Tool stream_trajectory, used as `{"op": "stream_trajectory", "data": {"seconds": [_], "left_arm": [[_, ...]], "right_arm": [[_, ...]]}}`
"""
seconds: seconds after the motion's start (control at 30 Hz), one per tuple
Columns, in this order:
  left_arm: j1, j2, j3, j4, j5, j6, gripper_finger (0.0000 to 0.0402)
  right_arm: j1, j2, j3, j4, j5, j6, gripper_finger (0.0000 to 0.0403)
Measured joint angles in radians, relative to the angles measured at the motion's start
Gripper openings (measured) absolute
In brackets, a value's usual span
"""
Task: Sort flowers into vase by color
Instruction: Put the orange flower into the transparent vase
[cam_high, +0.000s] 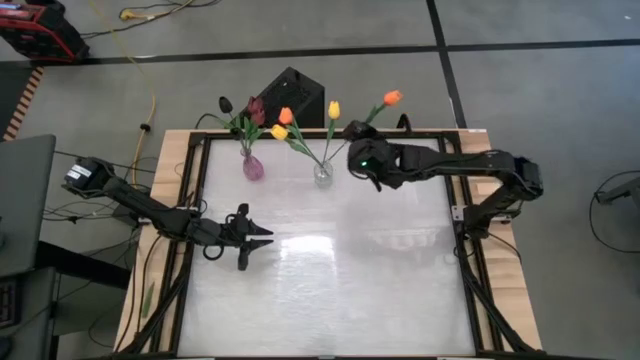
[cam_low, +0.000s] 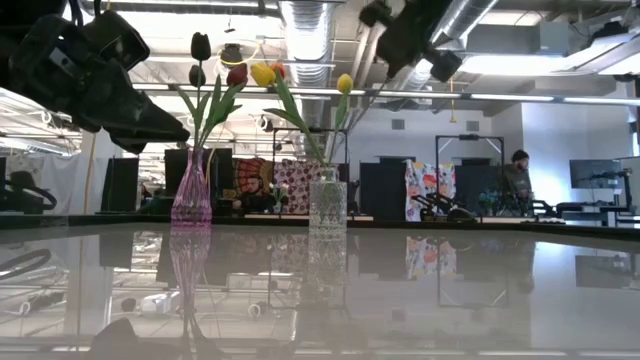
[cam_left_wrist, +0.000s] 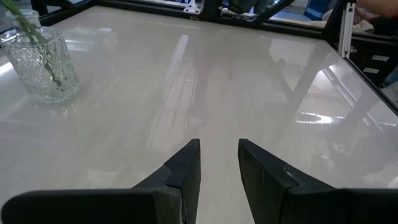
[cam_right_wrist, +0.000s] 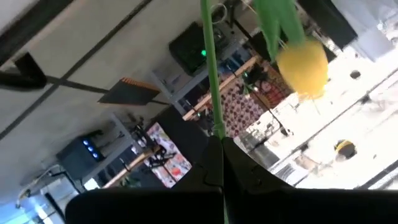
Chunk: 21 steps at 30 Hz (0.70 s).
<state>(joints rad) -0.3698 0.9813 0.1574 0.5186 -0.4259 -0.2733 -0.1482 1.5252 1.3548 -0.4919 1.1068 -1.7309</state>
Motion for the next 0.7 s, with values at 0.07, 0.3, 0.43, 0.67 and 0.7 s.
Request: {"op": "stream_trajectory", "data": {"seconds": [0.07, 0.3, 0.43, 0.67, 0.7], "left_arm": [[0.000, 0.000, 0.000, -0.004, 0.000, 0.000, 0.0096], [0.000, 0.000, 0.000, -0.013, 0.001, -0.001, 0.0096], [0.000, 0.000, 0.000, -0.014, 0.001, -0.001, 0.0096], [0.000, 0.000, 0.000, -0.014, 0.001, -0.001, 0.0096], [0.000, 0.000, 0.000, -0.014, 0.001, -0.001, 0.0096]], "right_arm": [[-0.006, 0.030, -0.001, 0.012, 0.001, -0.002, 0.0016], [-0.019, 0.123, -0.001, 0.030, 0.010, -0.007, 0.0016], [-0.019, 0.147, -0.002, 0.034, 0.014, -0.021, 0.0016], [-0.006, 0.145, -0.002, 0.093, 0.011, -0.030, 0.0020], [-0.001, 0.143, -0.002, 0.115, 0.011, -0.040, 0.0022]]}}
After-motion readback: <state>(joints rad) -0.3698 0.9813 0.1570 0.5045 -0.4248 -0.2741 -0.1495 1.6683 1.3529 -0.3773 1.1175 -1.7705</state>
